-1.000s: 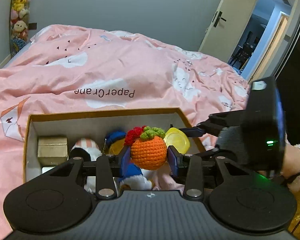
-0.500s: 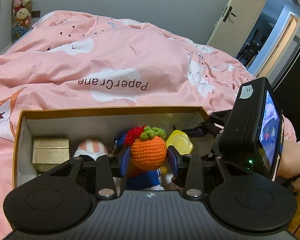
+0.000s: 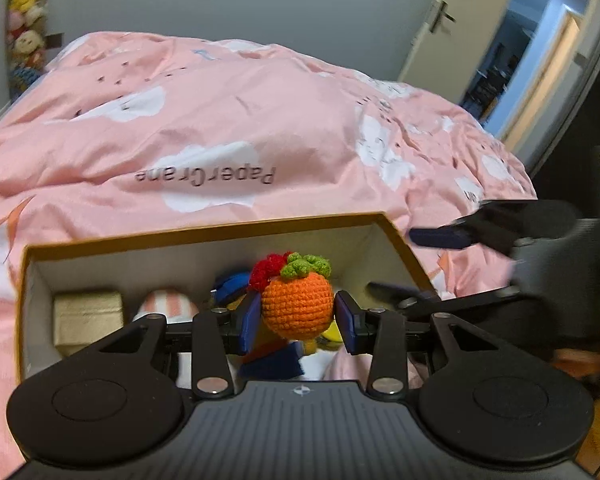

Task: Organize objects

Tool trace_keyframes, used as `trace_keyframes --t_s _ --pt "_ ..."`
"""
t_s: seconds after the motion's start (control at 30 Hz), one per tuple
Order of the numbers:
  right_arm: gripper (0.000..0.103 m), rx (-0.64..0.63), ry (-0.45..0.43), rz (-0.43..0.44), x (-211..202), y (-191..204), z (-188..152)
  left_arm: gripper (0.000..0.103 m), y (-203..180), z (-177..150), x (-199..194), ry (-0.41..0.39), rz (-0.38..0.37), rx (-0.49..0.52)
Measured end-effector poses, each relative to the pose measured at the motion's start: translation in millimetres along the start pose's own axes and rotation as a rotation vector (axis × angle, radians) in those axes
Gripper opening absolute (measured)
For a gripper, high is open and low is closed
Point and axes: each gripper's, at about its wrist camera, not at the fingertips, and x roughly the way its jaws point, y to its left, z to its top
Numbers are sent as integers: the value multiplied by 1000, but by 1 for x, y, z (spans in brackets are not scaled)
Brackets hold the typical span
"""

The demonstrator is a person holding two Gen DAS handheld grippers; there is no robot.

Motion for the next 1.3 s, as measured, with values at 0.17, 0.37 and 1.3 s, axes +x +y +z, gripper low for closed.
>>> trace_keyframes --t_s 0.17,0.37,1.3 --pt "56 258 -88 -40 -32 -29 -27 45 -23 6 23 61 -23 73" --pt "56 417 -107 -38 -29 -36 -46 45 -31 9 58 172 -13 63" --pt "59 442 -106 -6 -19 -27 -60 61 -40 2 34 149 92 190"
